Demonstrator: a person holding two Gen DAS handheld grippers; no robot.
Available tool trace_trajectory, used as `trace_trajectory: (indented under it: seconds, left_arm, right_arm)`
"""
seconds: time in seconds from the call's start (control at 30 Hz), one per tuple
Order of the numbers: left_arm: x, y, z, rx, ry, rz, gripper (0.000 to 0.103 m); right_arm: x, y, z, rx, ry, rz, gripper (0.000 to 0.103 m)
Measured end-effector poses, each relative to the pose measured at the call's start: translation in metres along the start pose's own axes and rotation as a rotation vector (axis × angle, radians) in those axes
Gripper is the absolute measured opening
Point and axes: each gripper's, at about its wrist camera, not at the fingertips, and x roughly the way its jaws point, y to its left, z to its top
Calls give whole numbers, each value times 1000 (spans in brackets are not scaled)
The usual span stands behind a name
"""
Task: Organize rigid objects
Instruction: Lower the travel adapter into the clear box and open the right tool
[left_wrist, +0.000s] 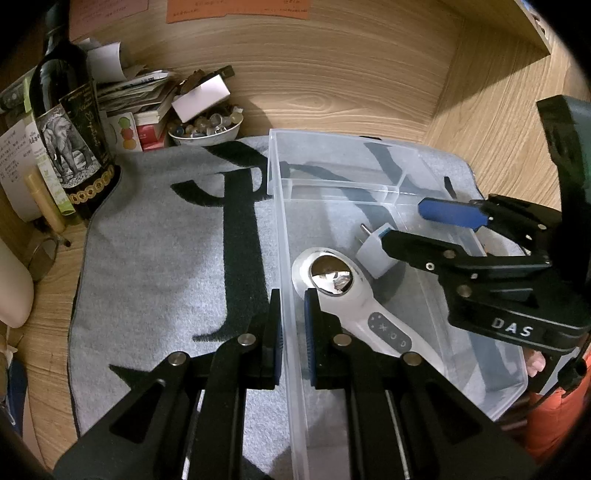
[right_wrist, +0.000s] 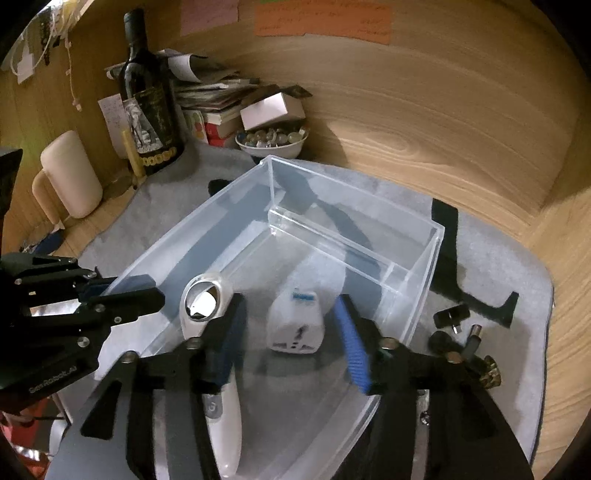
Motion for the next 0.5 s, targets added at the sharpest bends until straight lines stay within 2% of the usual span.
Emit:
trace_trajectory:
  seconds: [0.17, 0.23, 0.3, 0.5]
  left_arm:
    - [0, 0, 0, 0, 0, 0, 10]
    - [0, 0, 0, 0, 0, -1, 10]
    - [0, 0, 0, 1, 0, 0, 10]
    - [-1, 0, 0, 2, 1, 1, 10]
  right_arm:
    - [-8, -1, 1, 6, -31, -1, 56]
    - [-14, -2, 1, 11, -49, -4, 64]
    - [-22, -3, 1, 17, -73, -12, 67]
    - [-50, -11, -3, 39, -138, -38, 71]
